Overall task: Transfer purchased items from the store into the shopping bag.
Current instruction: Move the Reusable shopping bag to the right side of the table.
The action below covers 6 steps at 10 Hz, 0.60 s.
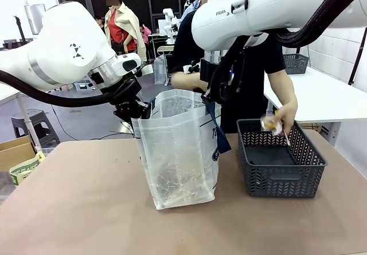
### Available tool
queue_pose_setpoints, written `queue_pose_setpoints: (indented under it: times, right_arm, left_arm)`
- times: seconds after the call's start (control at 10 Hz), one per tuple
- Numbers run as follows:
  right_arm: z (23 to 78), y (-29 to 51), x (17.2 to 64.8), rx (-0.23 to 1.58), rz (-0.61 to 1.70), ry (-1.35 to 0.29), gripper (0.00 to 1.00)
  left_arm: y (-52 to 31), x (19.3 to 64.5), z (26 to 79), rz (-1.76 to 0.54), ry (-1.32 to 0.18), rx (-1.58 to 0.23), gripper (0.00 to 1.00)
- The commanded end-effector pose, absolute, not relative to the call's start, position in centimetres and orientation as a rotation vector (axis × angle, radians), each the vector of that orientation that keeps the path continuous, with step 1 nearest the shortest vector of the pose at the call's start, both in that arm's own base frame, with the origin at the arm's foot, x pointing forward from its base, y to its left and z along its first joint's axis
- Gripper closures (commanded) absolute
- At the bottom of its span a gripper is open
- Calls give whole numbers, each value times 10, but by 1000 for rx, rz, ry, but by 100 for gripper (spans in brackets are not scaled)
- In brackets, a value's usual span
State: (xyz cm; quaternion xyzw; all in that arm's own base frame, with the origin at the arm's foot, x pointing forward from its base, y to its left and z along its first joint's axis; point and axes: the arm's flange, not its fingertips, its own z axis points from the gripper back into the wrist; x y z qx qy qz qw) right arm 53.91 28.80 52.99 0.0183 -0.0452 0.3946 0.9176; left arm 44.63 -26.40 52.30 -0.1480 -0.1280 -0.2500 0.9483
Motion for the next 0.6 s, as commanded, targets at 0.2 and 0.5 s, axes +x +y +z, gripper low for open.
queue_pose_setpoints:
  times: [0.2, 0.5]
  right_arm:
    - [530, 287, 539, 37, 811, -93, 100]
    - [530, 287, 539, 37, 811, -93, 100]
  left_arm:
    - [-263, 446, 524, -512, -263, -295, 100]
    - [-263, 446, 524, -512, -263, -295, 100]
